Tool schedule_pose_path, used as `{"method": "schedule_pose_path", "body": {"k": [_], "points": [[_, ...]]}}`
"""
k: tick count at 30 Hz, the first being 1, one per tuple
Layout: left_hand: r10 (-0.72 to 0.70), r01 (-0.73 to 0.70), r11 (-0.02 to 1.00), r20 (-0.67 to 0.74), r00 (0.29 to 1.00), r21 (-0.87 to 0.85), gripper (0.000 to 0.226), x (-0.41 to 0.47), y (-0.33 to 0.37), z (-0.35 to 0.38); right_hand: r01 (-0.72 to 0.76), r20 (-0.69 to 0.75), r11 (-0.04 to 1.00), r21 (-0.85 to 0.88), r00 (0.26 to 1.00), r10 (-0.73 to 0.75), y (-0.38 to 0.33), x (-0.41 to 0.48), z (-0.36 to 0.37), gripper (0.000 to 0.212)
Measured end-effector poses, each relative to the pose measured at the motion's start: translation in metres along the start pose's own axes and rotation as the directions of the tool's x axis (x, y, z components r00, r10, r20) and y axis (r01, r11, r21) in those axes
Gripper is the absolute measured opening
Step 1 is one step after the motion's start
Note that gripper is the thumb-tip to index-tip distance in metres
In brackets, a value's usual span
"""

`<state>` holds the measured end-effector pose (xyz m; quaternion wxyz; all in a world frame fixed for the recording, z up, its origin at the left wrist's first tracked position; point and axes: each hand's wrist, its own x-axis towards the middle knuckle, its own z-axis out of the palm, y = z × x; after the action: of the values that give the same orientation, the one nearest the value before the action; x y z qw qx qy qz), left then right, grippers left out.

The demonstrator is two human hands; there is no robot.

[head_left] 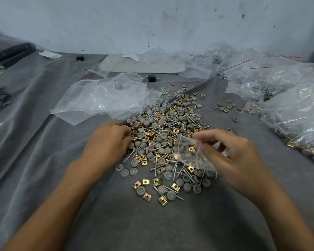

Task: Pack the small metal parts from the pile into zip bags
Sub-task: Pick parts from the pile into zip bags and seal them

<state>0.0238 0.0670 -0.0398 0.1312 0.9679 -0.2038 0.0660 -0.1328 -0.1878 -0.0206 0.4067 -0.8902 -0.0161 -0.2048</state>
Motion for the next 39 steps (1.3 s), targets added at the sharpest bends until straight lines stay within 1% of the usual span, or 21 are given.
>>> {"method": "schedule_pose_path", "body": {"k": [2,5,7,8,9,11,12,13,14,16,17,19,21,23,24,26,27,29,32,36,39], "points": [[0.009,-0.01,1.0,-0.026,1.0,-0.006,0.017,0.001,0.0,0.0,-0.006,0.0,1.0,0.0,1.0,0.006,0.0,0.0,0.0,0.024],[-0.022,0.02,0.998,-0.043,0.999,-0.066,0.005,0.001,0.002,-0.007,-0.007,-0.004,1.0,0.015,1.0,0.007,0.0,0.001,-0.001,0.026],[-0.027,0.014,0.983,-0.066,0.997,-0.183,0.012,-0.004,0.009,-0.015,-0.006,-0.013,1.0,0.028,1.0,0.006,-0.001,0.001,-0.001,0.026],[-0.009,-0.011,0.957,-0.066,0.998,-0.289,0.016,-0.008,0.016,-0.02,-0.007,-0.015,1.0,0.029,1.0,0.008,-0.001,0.0,-0.001,0.025],[0.027,-0.047,0.907,-0.056,0.998,-0.417,0.017,-0.014,0.025,-0.025,-0.008,-0.016,1.0,0.028,1.0,0.008,-0.002,0.0,-0.001,0.025],[0.134,-0.112,0.777,-0.011,0.991,-0.619,0.016,-0.027,0.048,-0.033,-0.007,-0.011,1.0,0.025,1.0,0.007,-0.003,0.0,0.0,0.024],[0.189,-0.144,0.737,-0.002,0.982,-0.661,0.015,-0.034,0.058,-0.033,-0.004,-0.008,1.0,0.025,1.0,0.004,-0.004,0.0,0.001,0.023],[0.234,-0.175,0.725,-0.001,0.972,-0.666,0.015,-0.038,0.066,-0.031,0.002,-0.004,1.0,0.024,1.0,-0.002,-0.004,0.001,0.002,0.023],[0.264,-0.198,0.735,0.005,0.965,-0.648,0.015,-0.041,0.072,-0.028,0.007,-0.001,1.0,0.021,1.0,-0.007,-0.005,0.001,0.002,0.023],[0.276,-0.203,0.772,0.03,0.961,-0.602,0.018,-0.043,0.078,-0.023,0.01,0.0,1.0,0.015,1.0,-0.01,-0.005,0.001,0.003,0.023],[0.262,-0.195,0.782,0.028,0.965,-0.592,0.017,-0.042,0.077,-0.022,0.006,-0.006,1.0,0.016,1.0,-0.006,-0.004,0.001,0.002,0.022],[0.202,-0.18,0.812,-0.023,0.979,-0.555,0.006,-0.038,0.068,-0.021,-0.005,-0.033,1.0,0.024,0.999,0.006,-0.002,0.001,-0.001,0.022],[0.166,-0.175,0.854,-0.061,0.984,-0.49,0.006,-0.035,0.06,-0.019,-0.007,-0.056,1.0,0.026,0.998,0.009,-0.001,0.002,-0.004,0.023],[0.195,-0.184,0.878,-0.019,0.981,-0.442,0.007,-0.036,0.06,-0.015,-0.011,-0.07,0.999,0.036,0.997,0.013,-0.001,0.002,-0.004,0.024],[0.237,-0.21,0.888,0.016,0.971,-0.41,0.008,-0.037,0.063,-0.011,-0.015,-0.075,0.999,0.043,0.997,0.018,0.0,0.003,-0.004,0.025],[0.32,-0.281,0.909,0.083,0.944,-0.307,0.019,-0.042,0.072,-0.001,-0.019,-0.079,0.999,0.049,0.997,0.023,0.0,0.003,-0.004,0.024],[0.339,-0.307,0.919,0.101,0.935,-0.247,0.026,-0.044,0.076,0.004,-0.02,-0.08,0.999,0.05,0.996,0.024,0.0,0.003,-0.004,0.024],[0.332,-0.316,0.935,0.084,0.94,-0.158,0.036,-0.048,0.081,0.011,-0.023,-0.082,0.998,0.055,0.996,0.028,0.0,0.002,-0.005,0.025],[0.314,-0.304,0.944,0.062,0.947,-0.13,0.036,-0.048,0.082,0.013,-0.03,-0.079,0.998,0.056,0.996,0.034,0.0,0.002,-0.006,0.025],[0.309,-0.285,0.945,0.157,0.938,-0.161,0.026,-0.045,0.083,0.007,-0.029,-0.079,0.999,0.039,0.996,0.032,0.0,0.002,-0.007,0.024],[0.311,-0.296,0.948,0.163,0.936,-0.114,0.024,-0.045,0.087,0.004,-0.03,-0.07,0.999,0.034,0.997,0.032,-0.001,0.002,-0.006,0.024]]}}
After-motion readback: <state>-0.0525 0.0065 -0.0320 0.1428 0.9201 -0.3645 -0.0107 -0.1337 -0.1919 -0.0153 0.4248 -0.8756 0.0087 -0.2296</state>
